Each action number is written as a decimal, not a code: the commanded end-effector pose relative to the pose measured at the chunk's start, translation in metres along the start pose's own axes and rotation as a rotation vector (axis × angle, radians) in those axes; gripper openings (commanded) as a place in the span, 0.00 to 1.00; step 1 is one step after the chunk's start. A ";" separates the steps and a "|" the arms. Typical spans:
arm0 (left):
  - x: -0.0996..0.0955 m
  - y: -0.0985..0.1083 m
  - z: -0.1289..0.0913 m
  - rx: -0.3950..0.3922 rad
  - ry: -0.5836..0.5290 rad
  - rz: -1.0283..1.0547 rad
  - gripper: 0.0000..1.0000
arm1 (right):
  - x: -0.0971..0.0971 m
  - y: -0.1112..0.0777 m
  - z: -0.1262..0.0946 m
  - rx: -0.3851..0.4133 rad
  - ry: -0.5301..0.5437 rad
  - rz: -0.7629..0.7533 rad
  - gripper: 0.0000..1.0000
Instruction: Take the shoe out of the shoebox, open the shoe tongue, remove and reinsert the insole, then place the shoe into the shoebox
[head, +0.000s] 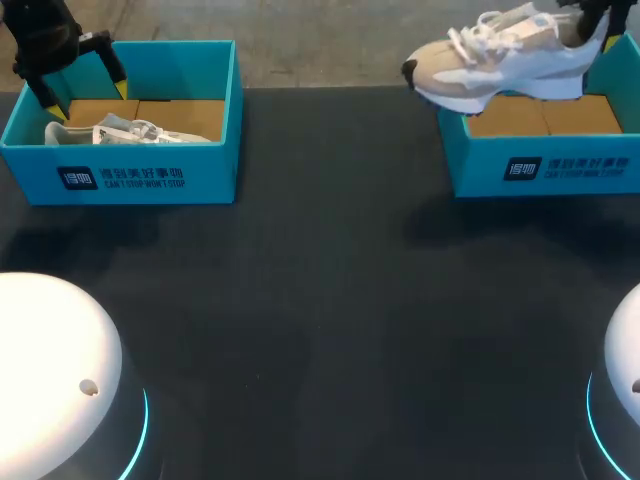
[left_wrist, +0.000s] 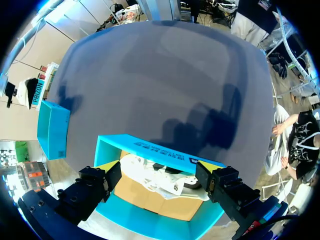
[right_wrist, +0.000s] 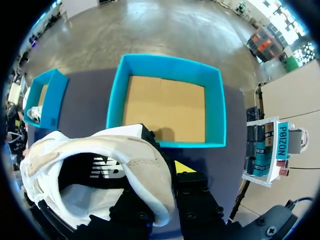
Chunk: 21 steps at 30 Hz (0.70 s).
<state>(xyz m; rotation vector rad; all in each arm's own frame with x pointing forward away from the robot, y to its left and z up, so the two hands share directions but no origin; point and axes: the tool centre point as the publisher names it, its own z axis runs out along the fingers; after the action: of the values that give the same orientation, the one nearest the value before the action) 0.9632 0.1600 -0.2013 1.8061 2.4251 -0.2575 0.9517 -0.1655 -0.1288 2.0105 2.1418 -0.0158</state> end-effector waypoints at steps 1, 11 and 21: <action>0.000 0.000 0.000 0.000 0.000 0.001 1.00 | 0.018 -0.016 -0.005 -0.020 -0.027 -0.010 0.00; 0.000 0.000 0.000 0.000 0.000 0.001 1.00 | 0.057 -0.051 -0.012 -0.005 -0.037 -0.028 0.00; 0.000 0.000 0.000 0.000 0.000 0.001 1.00 | 0.095 -0.088 -0.015 0.014 -0.044 -0.048 0.00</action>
<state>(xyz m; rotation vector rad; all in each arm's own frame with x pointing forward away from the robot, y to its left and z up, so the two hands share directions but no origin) 0.9632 0.1600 -0.2013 1.8060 2.4251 -0.2575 0.8664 -0.0811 -0.1404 1.9560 2.1782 -0.0844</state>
